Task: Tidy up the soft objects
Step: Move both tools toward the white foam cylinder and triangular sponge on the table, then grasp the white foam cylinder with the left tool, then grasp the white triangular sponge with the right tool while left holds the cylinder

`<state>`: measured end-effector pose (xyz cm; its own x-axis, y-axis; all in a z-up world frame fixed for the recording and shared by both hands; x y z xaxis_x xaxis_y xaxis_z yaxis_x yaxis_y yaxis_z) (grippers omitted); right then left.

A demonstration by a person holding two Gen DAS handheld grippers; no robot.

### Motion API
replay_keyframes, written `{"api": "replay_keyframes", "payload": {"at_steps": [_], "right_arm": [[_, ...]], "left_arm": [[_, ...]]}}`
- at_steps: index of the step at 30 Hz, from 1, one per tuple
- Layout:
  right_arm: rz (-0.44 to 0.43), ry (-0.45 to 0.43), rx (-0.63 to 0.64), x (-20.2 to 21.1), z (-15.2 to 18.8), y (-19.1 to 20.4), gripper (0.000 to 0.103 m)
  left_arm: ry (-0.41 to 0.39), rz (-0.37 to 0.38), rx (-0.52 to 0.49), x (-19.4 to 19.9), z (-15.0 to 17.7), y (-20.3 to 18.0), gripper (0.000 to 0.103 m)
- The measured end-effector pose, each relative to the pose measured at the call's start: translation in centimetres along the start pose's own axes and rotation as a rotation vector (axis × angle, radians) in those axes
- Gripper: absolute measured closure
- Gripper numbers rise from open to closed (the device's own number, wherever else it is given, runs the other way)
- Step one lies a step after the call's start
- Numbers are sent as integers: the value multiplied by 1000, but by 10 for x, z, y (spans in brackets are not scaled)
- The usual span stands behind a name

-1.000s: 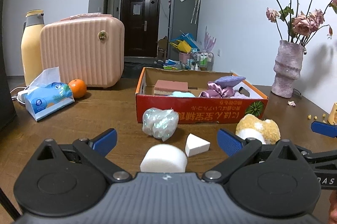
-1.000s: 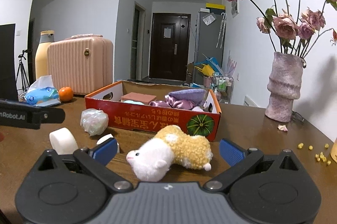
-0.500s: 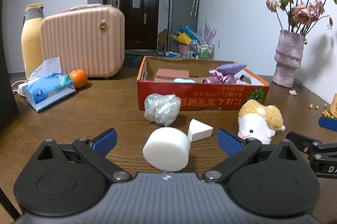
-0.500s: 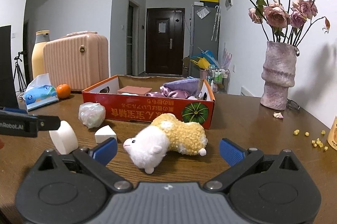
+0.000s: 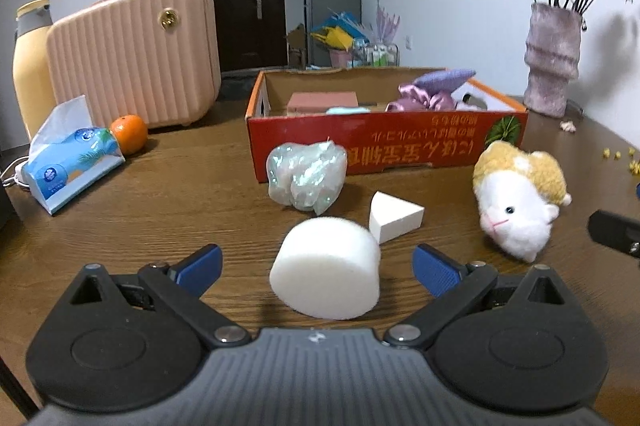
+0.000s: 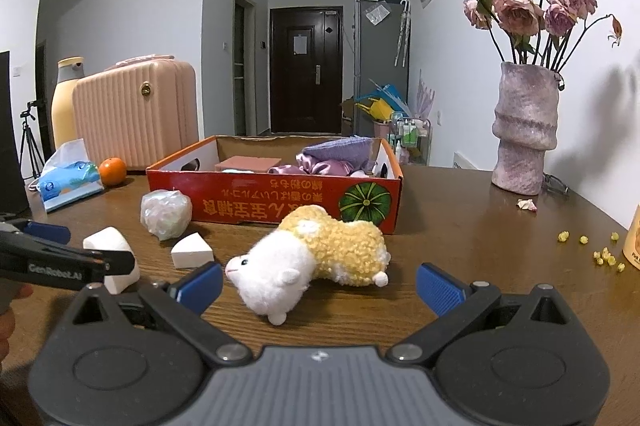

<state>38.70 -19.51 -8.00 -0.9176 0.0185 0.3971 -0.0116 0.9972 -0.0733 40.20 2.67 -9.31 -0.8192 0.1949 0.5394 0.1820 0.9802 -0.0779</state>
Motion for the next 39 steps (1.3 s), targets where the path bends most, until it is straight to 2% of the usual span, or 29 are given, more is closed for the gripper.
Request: {"api": "replay_keyframes", "payload": {"at_steps": [8, 11, 13, 15, 17, 29, 39], "right_arm": [[1, 17, 3, -4, 3, 1, 0], [2, 21, 6, -5, 3, 2, 0], [3, 22, 8, -5, 3, 2, 0], [3, 22, 8, -6, 3, 2, 0], [3, 21, 7, -6, 3, 2, 0], [-3, 10, 11, -5, 2, 5, 0], [-40, -15, 18, -4, -2, 26, 0]], "left_arm": [[42, 5, 20, -16, -1, 19, 0], [53, 20, 30, -19, -1, 22, 15], [65, 39, 39, -20, 0, 23, 32], [78, 54, 44, -22, 0, 23, 43], [90, 55, 47, -24, 1, 22, 44], [34, 22, 33, -12, -2, 23, 44], [-8, 2, 53, -2, -6, 33, 44]]}}
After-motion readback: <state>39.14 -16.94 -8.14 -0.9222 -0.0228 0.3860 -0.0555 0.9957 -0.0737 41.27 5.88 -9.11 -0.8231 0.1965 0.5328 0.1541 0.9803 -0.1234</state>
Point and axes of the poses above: each gripper's, at about its wrist camera, not at the fingertips, and x roughly against the way its jaws point, y to its left, z to its underside, the point moved 4 cm from there along -x, roughly the way its jaws point, and after that the axes turned 13 degrees about z, right-handed, at the moved point
